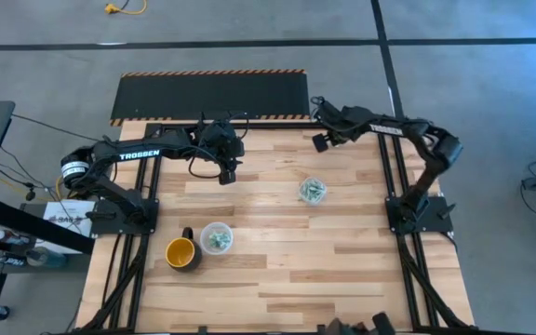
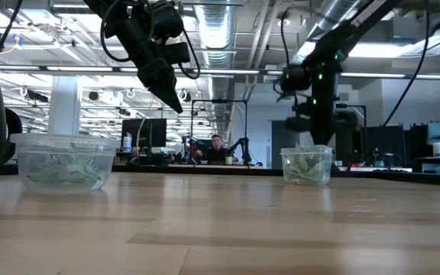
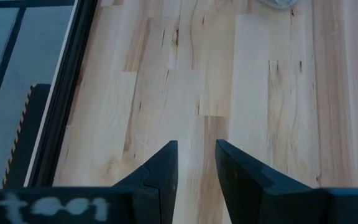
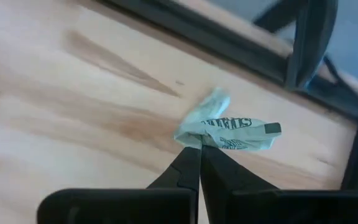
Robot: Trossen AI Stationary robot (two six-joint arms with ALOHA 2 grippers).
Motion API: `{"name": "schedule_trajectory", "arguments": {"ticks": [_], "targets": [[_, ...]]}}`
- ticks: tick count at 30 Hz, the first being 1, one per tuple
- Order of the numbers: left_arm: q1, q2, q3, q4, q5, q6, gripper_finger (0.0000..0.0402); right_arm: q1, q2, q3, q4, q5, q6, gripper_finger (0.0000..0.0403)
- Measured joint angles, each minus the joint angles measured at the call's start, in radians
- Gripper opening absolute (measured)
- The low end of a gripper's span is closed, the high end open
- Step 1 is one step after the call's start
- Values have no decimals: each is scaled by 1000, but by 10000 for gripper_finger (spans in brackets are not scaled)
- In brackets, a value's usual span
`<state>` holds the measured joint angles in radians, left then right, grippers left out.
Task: Pick and place Stevia / Truvia into bins
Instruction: Put the white stevia packet into the square transparent container
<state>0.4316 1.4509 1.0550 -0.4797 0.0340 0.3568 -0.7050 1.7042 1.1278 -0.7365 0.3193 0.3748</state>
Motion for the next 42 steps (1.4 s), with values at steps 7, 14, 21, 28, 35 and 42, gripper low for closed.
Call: {"name": "schedule_trajectory", "arguments": {"ticks": [7, 14, 21, 28, 35, 42], "targets": [[0, 0, 0, 0, 0, -7, 98, 156, -143, 0, -65, -34, -55, 0], [0, 0, 0, 0, 0, -8, 98, 352, -211, 0, -112, -237, -61, 0], [0, 0, 0, 0, 0, 0, 98, 526, -214, 0, -142, -345, -12, 0], [0, 0, 0, 0, 0, -9, 98, 610, -211, 0, -155, -351, 44, 0], [0, 0, 0, 0, 0, -4, 98, 584, -211, 0, -161, -369, 44, 0], [0, 0, 0, 0, 0, -8, 98, 527, -187, -2, -181, -402, 36, 0]]}}
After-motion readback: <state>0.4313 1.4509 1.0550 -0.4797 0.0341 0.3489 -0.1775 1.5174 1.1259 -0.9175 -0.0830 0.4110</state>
